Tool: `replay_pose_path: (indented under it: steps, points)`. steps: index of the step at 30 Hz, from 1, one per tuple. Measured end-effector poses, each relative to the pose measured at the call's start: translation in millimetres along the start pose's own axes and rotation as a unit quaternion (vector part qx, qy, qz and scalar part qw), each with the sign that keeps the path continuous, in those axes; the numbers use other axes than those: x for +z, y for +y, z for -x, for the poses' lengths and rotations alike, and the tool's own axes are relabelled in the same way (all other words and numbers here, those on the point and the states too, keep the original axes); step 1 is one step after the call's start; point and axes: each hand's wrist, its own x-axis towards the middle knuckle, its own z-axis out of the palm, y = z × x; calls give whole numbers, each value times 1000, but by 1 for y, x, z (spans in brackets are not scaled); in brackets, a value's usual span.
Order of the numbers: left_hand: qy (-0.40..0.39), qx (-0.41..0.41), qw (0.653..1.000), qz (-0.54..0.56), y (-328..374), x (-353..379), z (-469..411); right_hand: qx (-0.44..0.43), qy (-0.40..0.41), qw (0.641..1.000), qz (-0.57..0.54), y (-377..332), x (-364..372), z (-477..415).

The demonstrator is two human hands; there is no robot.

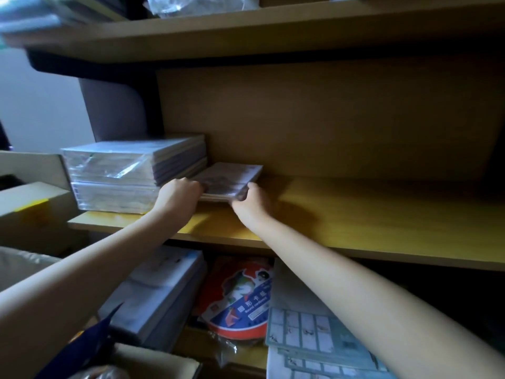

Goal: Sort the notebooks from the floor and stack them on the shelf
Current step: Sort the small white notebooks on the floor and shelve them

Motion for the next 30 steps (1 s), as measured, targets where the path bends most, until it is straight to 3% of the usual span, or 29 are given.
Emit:
replay_pose_path:
  steps: [6, 12, 17, 24, 30]
  points:
    - [-17, -46, 999, -21, 19, 4, -20, 20, 95, 995, -3, 4, -10, -10]
    - [17, -79, 996, 35, 20, 18, -17, -21, 34, 997, 60, 7, -9, -5]
    - [57, -88, 982, 155, 10, 32, -15, -1, 20, 994, 103, 7, -10, -5]
    - [100, -59, 979, 166, 13, 22, -7, -58, -73, 980, 176, 7, -11, -1]
    - [168, 73, 958, 220, 16, 19, -2, -65, -27, 959, 273, 3, -6, 3]
